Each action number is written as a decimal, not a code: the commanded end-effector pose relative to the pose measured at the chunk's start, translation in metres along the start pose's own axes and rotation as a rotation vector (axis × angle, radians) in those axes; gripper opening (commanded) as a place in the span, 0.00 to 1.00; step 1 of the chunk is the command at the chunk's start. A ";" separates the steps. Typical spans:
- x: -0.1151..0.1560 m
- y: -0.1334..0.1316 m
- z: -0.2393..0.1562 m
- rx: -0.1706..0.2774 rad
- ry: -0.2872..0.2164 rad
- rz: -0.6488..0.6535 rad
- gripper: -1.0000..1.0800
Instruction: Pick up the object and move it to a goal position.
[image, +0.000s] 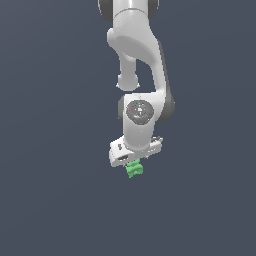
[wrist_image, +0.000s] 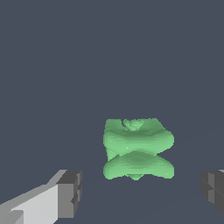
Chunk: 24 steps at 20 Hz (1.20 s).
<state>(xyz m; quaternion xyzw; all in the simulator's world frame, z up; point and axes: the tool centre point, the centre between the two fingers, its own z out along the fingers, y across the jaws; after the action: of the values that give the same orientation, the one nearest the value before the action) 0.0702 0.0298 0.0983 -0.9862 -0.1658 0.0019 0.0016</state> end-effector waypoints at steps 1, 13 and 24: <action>0.004 0.003 0.005 -0.003 0.002 -0.016 0.96; 0.004 0.004 0.027 -0.003 0.002 -0.021 0.96; 0.005 0.004 0.058 -0.004 0.003 -0.023 0.96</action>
<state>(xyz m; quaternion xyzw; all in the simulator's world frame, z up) 0.0755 0.0275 0.0399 -0.9842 -0.1772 0.0009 0.0001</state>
